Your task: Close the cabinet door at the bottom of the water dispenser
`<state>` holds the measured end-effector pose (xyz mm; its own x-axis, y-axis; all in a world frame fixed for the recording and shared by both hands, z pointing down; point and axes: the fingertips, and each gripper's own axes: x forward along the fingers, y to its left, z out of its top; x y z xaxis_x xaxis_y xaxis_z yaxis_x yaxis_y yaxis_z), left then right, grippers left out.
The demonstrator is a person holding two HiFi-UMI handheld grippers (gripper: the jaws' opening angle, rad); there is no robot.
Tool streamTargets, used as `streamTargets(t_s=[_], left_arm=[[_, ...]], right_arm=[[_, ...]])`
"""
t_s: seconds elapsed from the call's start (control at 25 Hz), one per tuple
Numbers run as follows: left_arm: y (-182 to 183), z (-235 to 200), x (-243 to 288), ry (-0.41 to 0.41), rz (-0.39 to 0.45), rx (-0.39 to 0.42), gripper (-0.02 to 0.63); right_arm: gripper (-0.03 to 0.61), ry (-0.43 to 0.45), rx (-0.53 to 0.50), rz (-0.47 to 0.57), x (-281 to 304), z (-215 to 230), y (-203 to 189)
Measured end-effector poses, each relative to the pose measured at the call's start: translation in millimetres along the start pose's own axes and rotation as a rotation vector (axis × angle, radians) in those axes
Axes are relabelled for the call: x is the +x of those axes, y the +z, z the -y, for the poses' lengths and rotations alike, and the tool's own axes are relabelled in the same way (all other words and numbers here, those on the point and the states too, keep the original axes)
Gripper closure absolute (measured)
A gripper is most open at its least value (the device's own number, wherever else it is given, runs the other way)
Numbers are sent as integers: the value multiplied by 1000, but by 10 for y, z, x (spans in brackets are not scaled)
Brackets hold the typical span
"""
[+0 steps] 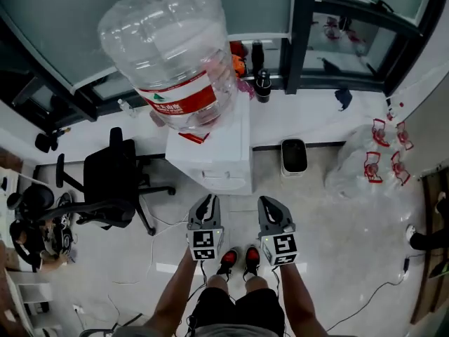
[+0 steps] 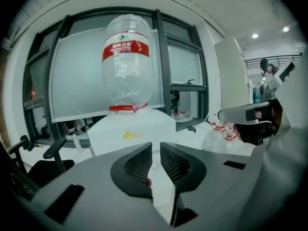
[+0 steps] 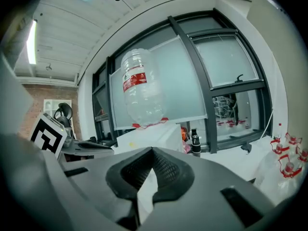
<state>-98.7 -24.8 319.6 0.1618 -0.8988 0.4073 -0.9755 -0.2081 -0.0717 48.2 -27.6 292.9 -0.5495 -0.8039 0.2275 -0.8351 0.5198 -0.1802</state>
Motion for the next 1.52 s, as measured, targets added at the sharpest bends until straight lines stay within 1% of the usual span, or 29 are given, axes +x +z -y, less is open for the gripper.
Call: streamTargets(t_s=[0.12,0.32,0.4,0.52,0.64,0.8,0.96,1.04,1.12,1.24,1.52], left_arm=[[267,-165,-250,30,40,-9,549],[566,-413,-700,74,66,-33,561],[735,-476,-872,94,92,-34,563],[907,-538,-1084,103,109,-36,566],[1018,-557,-1270,102,117,-45,568],[1121,-593,-1416,108,148,-36,566],[1071,-628,-1530,111,125,-36,568],[1102,-658,-1574,120,145,-33,568],[1129,-679,-1596,125,157,-30,567],[1091,-675,-1622,123,141,-34,568],[1142,-659,-1625,127,166,-33,568]], right_arm=[[566,36,-24,21,-2,-184,291],[566,87,-67,41,-95,-476,702],[566,102,-84,54,-154,-563,865],[566,117,-107,71,-240,-679,1082],[566,126,-136,82,-347,-800,1220],[566,136,-164,96,-411,-938,1295],[566,150,-160,90,-444,-1061,1283],[566,155,-162,92,-453,-1098,1279],[566,157,-165,94,-450,-1120,1278],[566,161,-165,96,-459,-1145,1276],[566,159,-163,95,-480,-1134,1269]])
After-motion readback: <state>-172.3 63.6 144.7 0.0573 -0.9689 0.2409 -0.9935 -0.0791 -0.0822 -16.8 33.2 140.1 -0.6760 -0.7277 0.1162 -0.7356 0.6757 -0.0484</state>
